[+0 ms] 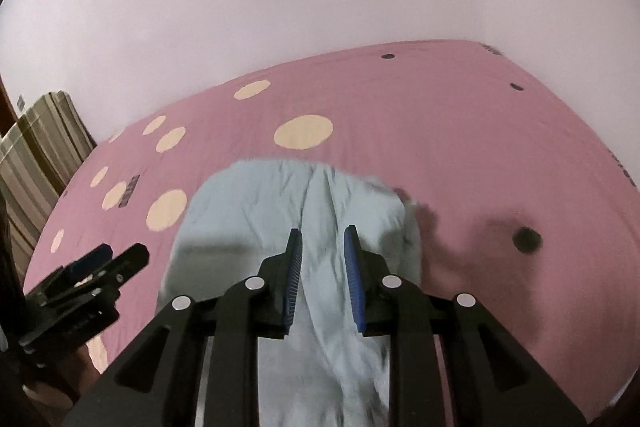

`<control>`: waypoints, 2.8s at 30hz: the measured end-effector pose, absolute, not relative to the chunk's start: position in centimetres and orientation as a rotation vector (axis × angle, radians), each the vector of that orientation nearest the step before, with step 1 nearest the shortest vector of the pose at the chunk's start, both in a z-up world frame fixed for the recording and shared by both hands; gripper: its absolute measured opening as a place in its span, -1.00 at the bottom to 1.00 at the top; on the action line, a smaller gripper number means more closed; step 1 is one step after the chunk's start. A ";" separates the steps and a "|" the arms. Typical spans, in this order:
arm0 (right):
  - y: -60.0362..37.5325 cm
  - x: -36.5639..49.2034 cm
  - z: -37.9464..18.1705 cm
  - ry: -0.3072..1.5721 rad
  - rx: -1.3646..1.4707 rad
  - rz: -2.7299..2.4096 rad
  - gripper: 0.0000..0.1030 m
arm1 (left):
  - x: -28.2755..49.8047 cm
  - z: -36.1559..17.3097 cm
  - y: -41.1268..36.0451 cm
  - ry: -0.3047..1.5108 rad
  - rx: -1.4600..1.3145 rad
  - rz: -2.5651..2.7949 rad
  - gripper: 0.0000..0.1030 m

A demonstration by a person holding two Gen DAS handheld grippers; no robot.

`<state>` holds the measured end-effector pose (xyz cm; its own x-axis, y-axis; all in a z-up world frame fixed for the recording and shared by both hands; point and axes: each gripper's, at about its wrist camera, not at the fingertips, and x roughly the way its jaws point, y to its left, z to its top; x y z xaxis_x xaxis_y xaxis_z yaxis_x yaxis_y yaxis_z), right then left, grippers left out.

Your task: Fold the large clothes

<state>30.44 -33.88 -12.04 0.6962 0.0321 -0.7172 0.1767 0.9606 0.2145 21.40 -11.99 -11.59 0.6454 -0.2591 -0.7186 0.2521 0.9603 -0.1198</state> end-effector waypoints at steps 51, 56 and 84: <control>-34.8 32.7 -21.1 0.854 0.298 -0.144 -0.42 | 27.2 -21.7 -12.6 1.078 -0.186 -0.200 0.78; -35.8 30.1 -18.1 0.758 0.377 -0.149 0.29 | 26.3 -19.4 -9.7 1.034 -0.278 -0.167 0.78; -38.6 26.9 -24.4 0.808 0.815 -0.060 0.12 | 22.6 -23.3 -6.4 1.076 -0.620 -0.242 0.65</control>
